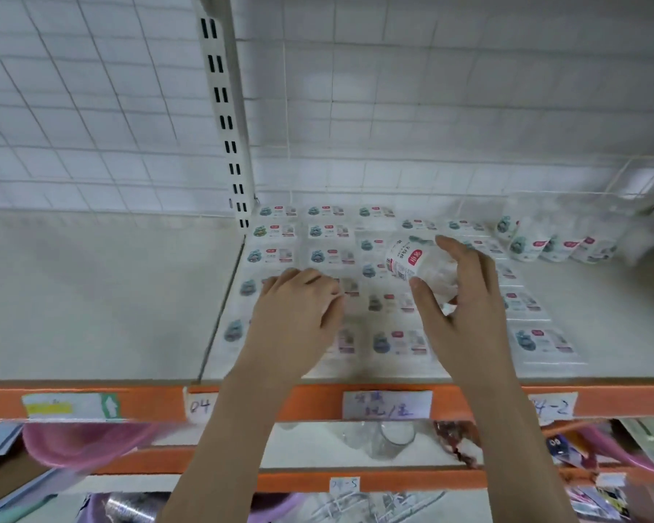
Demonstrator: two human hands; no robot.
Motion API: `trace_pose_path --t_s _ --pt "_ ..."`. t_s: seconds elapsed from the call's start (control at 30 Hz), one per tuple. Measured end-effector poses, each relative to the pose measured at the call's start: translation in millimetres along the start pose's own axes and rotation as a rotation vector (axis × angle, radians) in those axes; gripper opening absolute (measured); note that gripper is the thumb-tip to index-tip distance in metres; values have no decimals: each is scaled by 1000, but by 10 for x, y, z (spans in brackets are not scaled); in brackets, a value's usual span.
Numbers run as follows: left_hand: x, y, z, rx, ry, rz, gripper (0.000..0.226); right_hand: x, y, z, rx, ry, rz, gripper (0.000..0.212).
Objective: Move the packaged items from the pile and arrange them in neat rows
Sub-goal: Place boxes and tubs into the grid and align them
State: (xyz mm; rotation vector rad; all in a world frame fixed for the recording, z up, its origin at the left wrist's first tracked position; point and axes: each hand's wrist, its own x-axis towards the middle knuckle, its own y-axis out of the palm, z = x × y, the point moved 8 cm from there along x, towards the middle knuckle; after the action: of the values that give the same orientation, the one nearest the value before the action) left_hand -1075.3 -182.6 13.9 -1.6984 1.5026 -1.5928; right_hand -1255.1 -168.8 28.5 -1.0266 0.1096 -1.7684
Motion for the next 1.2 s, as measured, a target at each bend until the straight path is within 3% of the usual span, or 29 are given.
trace_pose_path --t_s 0.37,0.63,0.8,1.03,1.2 --pt "753 1310 -1864 -37 -61 116 25 481 -1503 -1753 -118 105 59 59" --pt "1043 1874 -2270 41 -178 227 42 832 -2069 -2577 -232 162 120 57" --pt "1064 1993 -2171 148 -295 280 45 949 -1992 -2747 -196 154 196 54" --pt "985 1829 -1953 143 -427 210 46 1022 -1386 -2404 -125 -23 335 46" --pt "883 1677 -1796 163 -456 194 44 1082 -1092 -2338 -138 -30 384 41"
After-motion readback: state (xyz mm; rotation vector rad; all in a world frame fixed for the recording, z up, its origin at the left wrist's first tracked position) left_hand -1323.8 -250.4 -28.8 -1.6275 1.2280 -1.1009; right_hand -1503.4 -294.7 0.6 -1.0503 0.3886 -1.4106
